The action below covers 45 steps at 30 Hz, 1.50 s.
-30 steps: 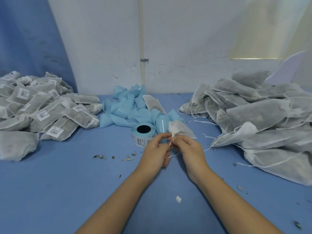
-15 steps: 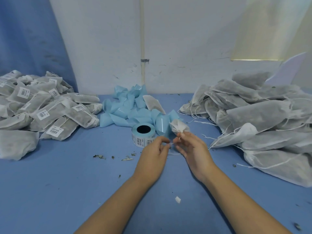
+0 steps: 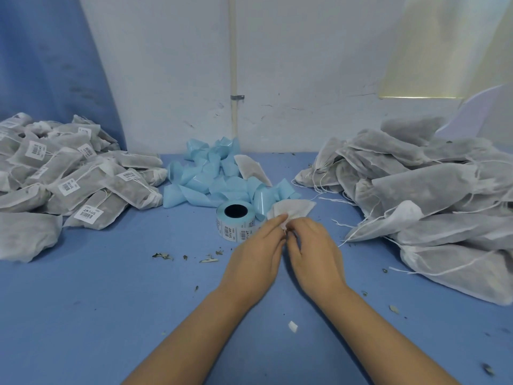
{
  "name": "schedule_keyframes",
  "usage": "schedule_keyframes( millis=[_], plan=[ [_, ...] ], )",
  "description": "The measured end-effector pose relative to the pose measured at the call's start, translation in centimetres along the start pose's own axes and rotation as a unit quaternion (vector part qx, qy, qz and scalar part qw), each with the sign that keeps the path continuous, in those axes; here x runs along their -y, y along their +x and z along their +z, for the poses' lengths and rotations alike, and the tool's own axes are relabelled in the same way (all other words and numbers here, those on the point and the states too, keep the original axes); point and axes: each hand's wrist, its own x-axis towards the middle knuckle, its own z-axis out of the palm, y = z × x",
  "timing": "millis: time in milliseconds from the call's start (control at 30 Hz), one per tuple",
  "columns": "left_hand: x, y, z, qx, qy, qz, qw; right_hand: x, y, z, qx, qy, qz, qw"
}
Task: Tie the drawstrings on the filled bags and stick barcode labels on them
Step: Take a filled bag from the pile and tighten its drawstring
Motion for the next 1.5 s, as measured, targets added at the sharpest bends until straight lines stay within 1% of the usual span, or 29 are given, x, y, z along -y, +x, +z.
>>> schedule_keyframes(
  millis=[67, 233, 333, 433, 500, 600, 667, 733, 833, 900, 967, 1133, 1300, 1433, 1500],
  plan=[
    [-0.1, 0.1, 0.0, 0.026, -0.089, 0.004, 0.996, 0.2, -0.3, 0.0, -0.01, 0.006, -0.019, 1.0],
    [-0.4, 0.5, -0.2, -0.001, -0.194, -0.073, 0.978, 0.4, -0.6, 0.0, -0.056, 0.029, -0.055, 0.996],
    [-0.4, 0.6, -0.4, -0.014, -0.221, -0.097, 0.97, 0.6, -0.6, 0.0, -0.073, 0.038, -0.069, 0.994],
    [-0.4, 0.6, -0.4, -0.006, -0.217, -0.087, 0.972, 0.8, -0.5, 0.1, -0.11, 0.045, -0.1, 0.988],
    [-0.2, 0.6, -0.2, -0.002, -0.226, -0.097, 0.969, 0.5, -0.5, 0.2, -0.119, 0.06, -0.104, 0.986],
    [0.0, 0.6, -0.2, 0.02, -0.256, -0.131, 0.958, 0.0, -0.2, 0.4, -0.092, 0.144, -0.045, 0.984],
    [0.0, 0.5, -0.1, 0.048, -0.26, -0.139, 0.954, -0.2, -0.1, 0.6, -0.085, 0.222, 0.005, 0.971],
    [0.1, 0.5, 0.1, 0.058, -0.241, -0.142, 0.958, -0.3, 0.1, 0.5, -0.088, 0.316, 0.069, 0.942],
    [0.2, 0.5, 0.2, 0.042, -0.235, -0.154, 0.959, -0.3, 0.4, 0.4, -0.071, 0.425, 0.141, 0.891],
    [0.2, 0.5, 0.2, 0.027, -0.236, -0.157, 0.959, -0.4, 0.6, 0.2, -0.066, 0.459, 0.165, 0.87],
    [0.3, 0.4, 0.3, 0.01, -0.237, -0.153, 0.959, -0.3, 0.7, 0.0, -0.064, 0.473, 0.173, 0.862],
    [0.3, 0.4, 0.2, -0.041, -0.233, -0.158, 0.959, -0.1, 0.6, -0.2, -0.038, 0.483, 0.161, 0.86],
    [0.1, 0.3, 0.0, -0.074, -0.22, -0.179, 0.956, 0.2, 0.5, -0.4, -0.013, 0.482, 0.141, 0.864],
    [0.3, 0.2, 0.0, -0.08, -0.207, -0.19, 0.956, 0.3, 0.4, -0.5, 0.006, 0.454, 0.113, 0.884],
    [0.3, 0.2, 0.0, -0.073, -0.193, -0.185, 0.961, 0.4, 0.3, -0.5, 0.005, 0.419, 0.085, 0.904]
  ],
)
